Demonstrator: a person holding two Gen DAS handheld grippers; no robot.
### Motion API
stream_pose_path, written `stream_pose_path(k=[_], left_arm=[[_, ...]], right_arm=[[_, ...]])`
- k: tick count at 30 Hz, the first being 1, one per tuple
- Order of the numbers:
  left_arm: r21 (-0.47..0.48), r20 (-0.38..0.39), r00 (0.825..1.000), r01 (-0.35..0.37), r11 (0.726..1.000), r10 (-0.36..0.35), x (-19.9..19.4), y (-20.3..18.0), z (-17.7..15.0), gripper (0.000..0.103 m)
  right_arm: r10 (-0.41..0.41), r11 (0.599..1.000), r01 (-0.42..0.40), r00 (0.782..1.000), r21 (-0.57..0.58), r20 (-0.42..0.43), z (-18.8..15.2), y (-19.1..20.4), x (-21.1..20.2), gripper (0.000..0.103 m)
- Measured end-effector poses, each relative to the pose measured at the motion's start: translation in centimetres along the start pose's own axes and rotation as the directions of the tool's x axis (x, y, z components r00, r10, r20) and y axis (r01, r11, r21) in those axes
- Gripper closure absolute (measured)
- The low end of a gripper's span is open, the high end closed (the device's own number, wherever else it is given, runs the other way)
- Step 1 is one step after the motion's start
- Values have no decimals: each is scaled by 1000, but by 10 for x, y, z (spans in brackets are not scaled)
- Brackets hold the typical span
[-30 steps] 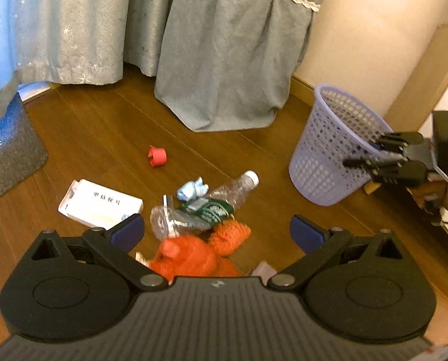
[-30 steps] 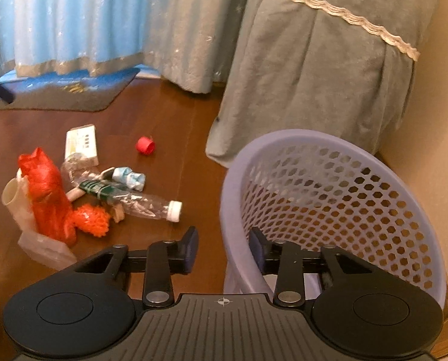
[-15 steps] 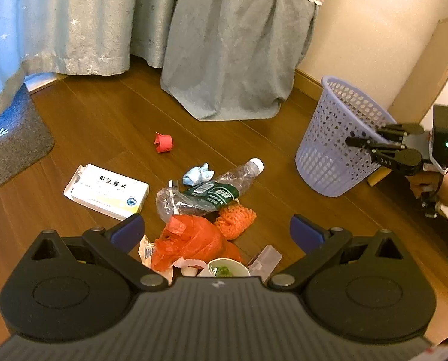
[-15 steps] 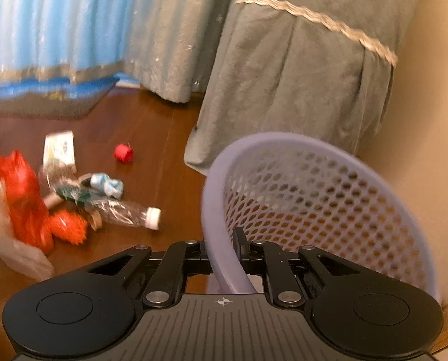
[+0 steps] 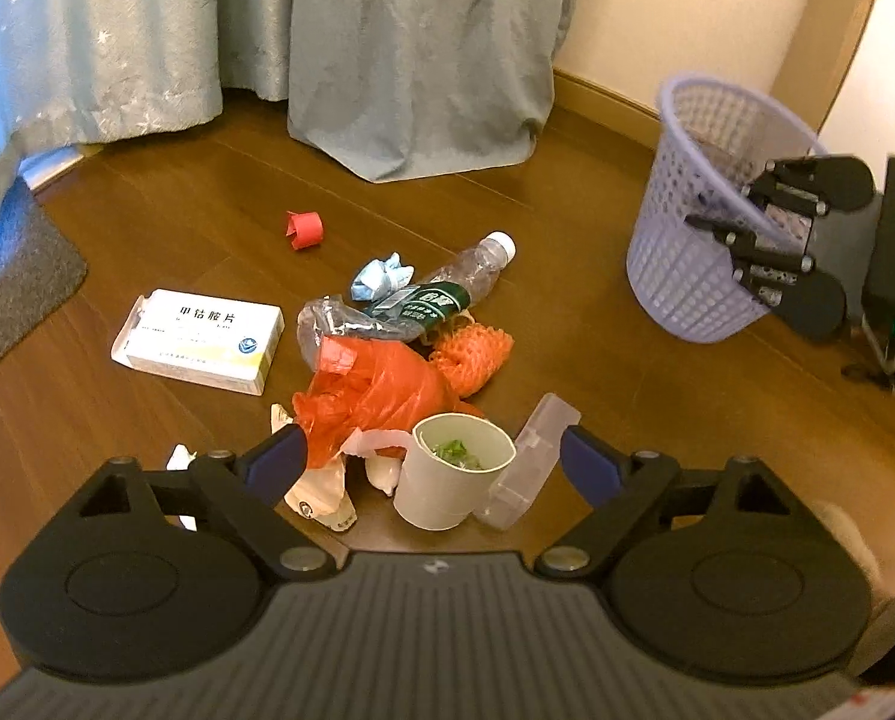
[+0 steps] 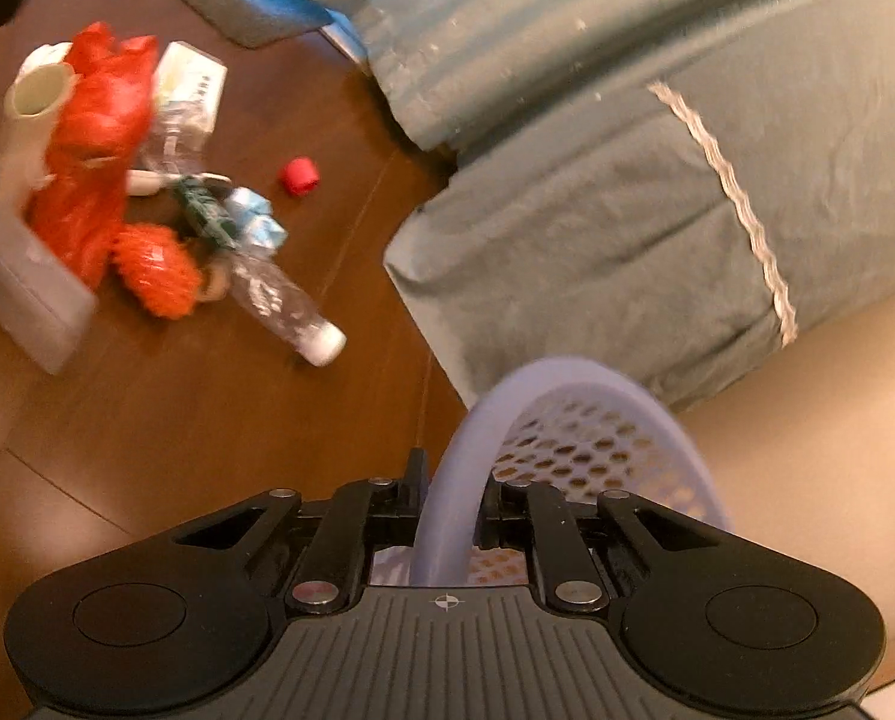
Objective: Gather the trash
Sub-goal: 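Grasp the wastebasket rim with the right gripper and tilt it up, then grasp the white paper cup with the left gripper while the right gripper holds the basket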
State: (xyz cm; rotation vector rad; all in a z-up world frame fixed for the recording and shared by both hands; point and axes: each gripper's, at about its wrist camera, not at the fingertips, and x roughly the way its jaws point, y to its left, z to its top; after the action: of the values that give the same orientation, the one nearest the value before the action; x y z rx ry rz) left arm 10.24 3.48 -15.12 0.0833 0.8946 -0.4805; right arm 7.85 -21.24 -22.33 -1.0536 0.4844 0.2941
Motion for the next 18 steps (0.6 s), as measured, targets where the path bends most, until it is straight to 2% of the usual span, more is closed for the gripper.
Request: stream_pose_path(k=[4,10,18], left_arm=[[13,-5,1000,18,1000,-18,9,-4,-4,15],[127,-16,1000,8,992,-6,20,-15,-7,15],[102,-13,1000,-13,995,15,33,-19,-6,16]], right_arm=[[-15,1000,15,1000,16,14,0,37,2,100],[15,1000,-15,1000,9,22,-8,78,7,102],[13,999,-12,999,45,-30,-15,89,23,98]])
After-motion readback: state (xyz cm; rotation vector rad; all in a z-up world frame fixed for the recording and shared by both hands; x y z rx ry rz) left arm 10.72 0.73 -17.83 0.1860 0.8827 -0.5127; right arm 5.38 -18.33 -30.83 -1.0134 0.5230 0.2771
